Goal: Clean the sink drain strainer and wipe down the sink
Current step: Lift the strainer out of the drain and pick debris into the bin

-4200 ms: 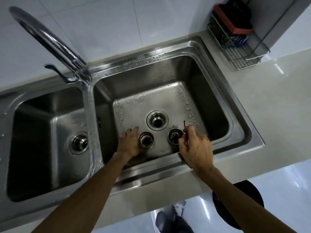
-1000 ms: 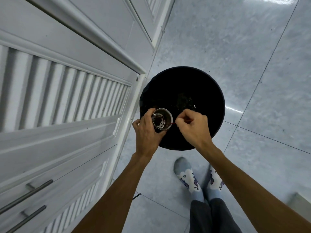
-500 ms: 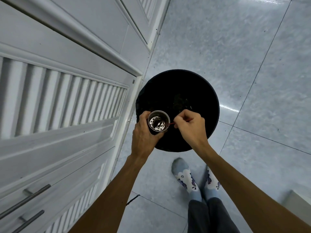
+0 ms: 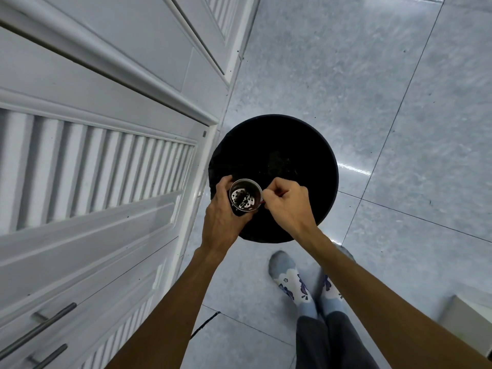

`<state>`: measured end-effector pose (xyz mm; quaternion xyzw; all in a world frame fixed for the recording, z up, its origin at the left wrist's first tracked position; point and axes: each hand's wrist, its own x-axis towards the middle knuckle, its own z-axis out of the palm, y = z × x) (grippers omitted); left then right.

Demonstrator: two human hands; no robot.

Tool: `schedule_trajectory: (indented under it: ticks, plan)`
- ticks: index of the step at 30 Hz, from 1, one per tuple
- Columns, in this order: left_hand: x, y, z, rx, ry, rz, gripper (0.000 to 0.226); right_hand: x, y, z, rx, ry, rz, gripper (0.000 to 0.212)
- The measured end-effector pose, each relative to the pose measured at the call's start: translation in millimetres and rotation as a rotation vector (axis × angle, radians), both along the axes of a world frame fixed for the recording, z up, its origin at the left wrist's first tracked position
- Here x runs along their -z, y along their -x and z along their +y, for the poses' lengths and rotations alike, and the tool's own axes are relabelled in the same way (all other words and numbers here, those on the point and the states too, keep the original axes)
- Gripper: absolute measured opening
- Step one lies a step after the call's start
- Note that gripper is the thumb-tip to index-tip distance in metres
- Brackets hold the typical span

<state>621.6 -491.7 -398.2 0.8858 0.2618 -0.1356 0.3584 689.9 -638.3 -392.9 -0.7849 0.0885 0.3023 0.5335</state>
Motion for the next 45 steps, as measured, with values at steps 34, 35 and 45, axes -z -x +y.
schedule_trajectory:
  ticks: [34,35,45]
  plan:
    - [0.5,-10.5,3.6,0.058,0.01,0.042,0.081,-3.6,-3.5,-8.9,0.182,-0.06,0.156,0.016]
    - [0.0,-10.9,3.0,0.056,0.011,0.04,0.081,-3.9,-4.8,-9.9,0.254,-0.053,0.141,0.016]
    - [0.0,-15.3,3.2,0.052,0.0,0.029,0.081,-3.1,-7.6,-9.7,0.177,-0.127,0.189,0.017]
